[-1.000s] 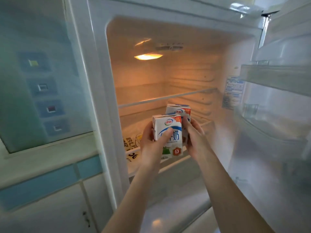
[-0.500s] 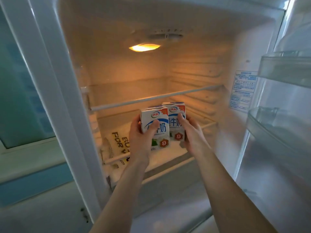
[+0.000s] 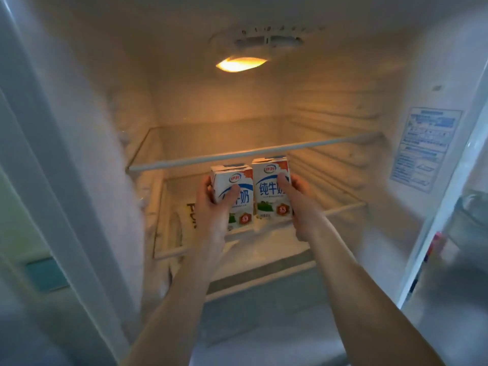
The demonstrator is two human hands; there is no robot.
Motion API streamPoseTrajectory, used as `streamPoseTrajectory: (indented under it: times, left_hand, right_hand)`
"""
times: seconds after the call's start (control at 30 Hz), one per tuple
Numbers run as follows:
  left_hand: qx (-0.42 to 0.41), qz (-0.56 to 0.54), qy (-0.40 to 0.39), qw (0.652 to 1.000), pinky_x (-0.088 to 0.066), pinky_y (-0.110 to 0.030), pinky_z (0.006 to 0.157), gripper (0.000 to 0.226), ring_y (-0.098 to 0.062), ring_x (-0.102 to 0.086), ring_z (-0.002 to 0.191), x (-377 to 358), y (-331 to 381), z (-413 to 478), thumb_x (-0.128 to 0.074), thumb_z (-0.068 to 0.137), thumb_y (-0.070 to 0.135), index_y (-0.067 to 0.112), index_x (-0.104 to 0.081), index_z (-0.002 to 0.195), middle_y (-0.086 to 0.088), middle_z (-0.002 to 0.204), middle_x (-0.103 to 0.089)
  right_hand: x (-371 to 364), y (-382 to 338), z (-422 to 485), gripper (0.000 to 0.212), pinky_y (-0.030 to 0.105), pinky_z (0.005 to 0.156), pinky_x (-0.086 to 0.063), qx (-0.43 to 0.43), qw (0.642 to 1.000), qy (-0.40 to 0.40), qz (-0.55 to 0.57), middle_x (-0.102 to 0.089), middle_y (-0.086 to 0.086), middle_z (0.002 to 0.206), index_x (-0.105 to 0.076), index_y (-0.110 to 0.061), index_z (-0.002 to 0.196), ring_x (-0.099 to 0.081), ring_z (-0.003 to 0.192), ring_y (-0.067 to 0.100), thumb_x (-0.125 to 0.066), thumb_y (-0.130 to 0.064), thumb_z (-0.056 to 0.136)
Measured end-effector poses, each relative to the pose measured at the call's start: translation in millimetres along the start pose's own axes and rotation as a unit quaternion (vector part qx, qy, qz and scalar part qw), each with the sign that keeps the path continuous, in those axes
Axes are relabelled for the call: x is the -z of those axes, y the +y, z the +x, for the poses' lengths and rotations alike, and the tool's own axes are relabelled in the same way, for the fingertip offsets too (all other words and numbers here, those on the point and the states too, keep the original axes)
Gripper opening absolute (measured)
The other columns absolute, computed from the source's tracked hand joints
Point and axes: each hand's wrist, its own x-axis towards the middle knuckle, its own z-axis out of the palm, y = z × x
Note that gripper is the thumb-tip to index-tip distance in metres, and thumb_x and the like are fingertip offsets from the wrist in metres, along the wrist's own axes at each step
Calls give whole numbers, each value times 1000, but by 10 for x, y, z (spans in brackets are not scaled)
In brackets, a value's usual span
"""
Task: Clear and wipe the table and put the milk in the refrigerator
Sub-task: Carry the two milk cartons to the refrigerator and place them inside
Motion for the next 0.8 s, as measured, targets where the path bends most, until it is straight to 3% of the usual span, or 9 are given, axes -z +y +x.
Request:
streamPoseTrajectory:
  times: [0.07, 0.17, 0.27, 0.37, 0.47, 0.67, 0.8]
  left_hand:
    - [7, 7, 2, 1000, -55, -42, 81, 46, -21, -65, 101, -4, -17, 46, -67, 81, 25, 21, -48, 123, -2, 115, -65]
    - [6, 12, 17, 1000, -56, -41, 79, 46, -19, -65, 99, -9, -46, 80, -65, 82, 22, 21, -45, 124, -2, 114, -65]
    - [5, 25, 24, 999, -56, -23, 61, 44, -10, -65, 91, -3, -57, 80, -64, 83, 21, 22, -45, 123, 4, 109, -65]
    - [-4, 48, 31, 998, -50, -11, 49, 46, -6, -63, 89, 9, -31, 59, -64, 83, 19, 21, -43, 124, 5, 109, -64]
    - [-20, 92, 22, 995, -51, -11, 53, 46, -12, -63, 97, 32, 4, 34, -64, 84, 19, 17, -43, 125, 2, 113, -62]
    - [-64, 234, -6, 970, -44, -11, 68, 53, -7, -53, 100, 85, 75, -22, -66, 82, 16, 16, -40, 128, 7, 114, -55]
    - [-64, 307, -4, 949, -42, -21, 79, 62, -14, -53, 113, 107, 72, -58, -67, 80, 11, 17, -35, 132, 0, 127, -55]
  right_hand:
    - [-6, 10, 40, 28, 32, 69, -59, 6, 1000, -18, -21, -69, 12, 108, -58, -14, 110, -69, 90, 23, -56, -31, 88]
    - [-11, 22, 90, 32, 35, 74, -58, 15, 999, -31, -40, -69, 13, 109, -57, -12, 112, -68, 95, 27, -55, -33, 88]
    - [1, 41, 111, 31, 35, 75, -58, 26, 997, -46, -57, -68, 12, 109, -56, -13, 111, -67, 96, 27, -55, -34, 88]
    - [44, 52, 111, 29, 24, 65, -58, 30, 995, -55, -74, -69, 8, 107, -54, -15, 111, -68, 91, 21, -54, -35, 89]
    - [89, 24, 96, 31, 13, 51, -52, 25, 993, -65, -96, -68, 2, 100, -51, -14, 115, -66, 87, 14, -52, -34, 90]
    - [267, -61, 70, 18, 15, 61, -52, 43, 977, -92, -187, -65, -10, 98, -54, -23, 107, -64, 93, 10, -50, -30, 92]
    - [332, -166, 85, 52, 14, 62, -46, 58, 952, -101, -282, -59, -6, 114, -44, -17, 128, -58, 98, 11, -65, -25, 82]
